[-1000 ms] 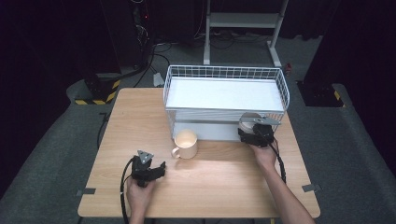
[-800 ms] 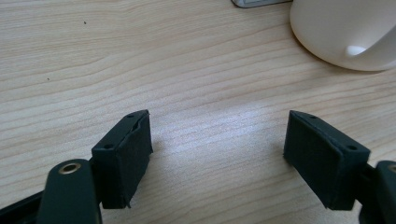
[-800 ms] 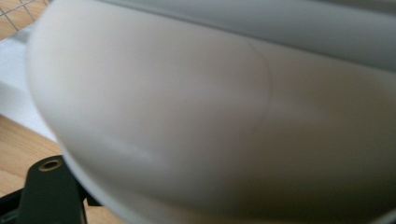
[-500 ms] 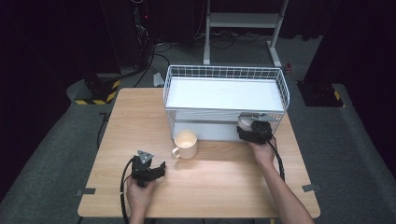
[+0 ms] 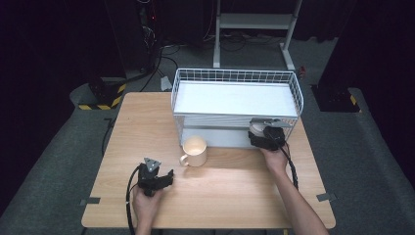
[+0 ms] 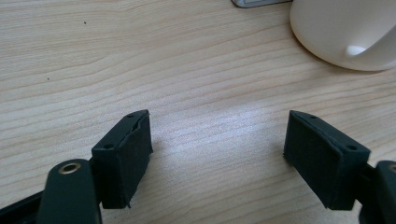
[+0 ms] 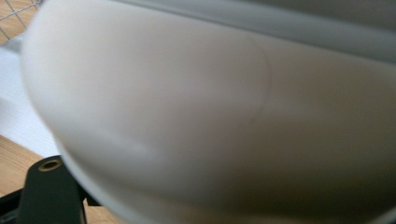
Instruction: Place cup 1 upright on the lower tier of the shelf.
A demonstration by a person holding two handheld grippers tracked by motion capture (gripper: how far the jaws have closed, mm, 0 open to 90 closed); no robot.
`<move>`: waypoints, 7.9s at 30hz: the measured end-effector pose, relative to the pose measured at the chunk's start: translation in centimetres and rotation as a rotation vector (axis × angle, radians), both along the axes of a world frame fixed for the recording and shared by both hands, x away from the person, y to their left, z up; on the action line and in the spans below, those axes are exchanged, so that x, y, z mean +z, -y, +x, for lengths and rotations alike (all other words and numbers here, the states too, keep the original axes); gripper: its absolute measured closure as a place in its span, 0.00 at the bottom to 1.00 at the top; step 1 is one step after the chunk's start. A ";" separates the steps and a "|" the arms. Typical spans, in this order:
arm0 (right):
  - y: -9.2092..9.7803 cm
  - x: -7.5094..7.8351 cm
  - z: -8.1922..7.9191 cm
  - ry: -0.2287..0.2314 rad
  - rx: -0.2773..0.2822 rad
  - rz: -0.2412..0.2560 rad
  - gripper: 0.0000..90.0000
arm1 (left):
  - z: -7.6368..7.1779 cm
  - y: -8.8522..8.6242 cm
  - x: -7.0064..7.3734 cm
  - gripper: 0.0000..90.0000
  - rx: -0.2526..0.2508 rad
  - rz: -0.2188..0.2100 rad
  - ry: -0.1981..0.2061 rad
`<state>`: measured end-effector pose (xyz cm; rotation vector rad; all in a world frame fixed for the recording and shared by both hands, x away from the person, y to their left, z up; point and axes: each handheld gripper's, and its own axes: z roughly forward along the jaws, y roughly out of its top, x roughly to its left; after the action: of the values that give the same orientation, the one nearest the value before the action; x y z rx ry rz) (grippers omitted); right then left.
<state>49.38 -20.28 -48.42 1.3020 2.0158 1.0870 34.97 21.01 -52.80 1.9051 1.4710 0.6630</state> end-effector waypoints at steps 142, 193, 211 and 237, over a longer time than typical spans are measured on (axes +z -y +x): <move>0.2 -1.2 0.5 -0.125 -0.093 -0.025 0.44 | 0.0 0.0 0.0 0.26 0.003 -0.004 0.003; 3.2 1.1 -4.3 -0.051 -0.013 0.068 0.41 | 0.0 0.0 0.0 0.26 0.003 -0.004 0.003; 4.4 1.7 -6.2 -0.037 0.009 0.102 0.40 | 0.0 0.1 0.0 0.26 0.006 -0.005 0.002; 5.2 1.9 -8.8 -0.029 0.036 0.137 0.40 | 0.0 0.1 0.0 0.26 0.006 -0.005 0.002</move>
<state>40.60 -25.51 -46.49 1.3614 2.0231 1.2485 34.99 20.96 -52.83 1.8965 1.4760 0.6631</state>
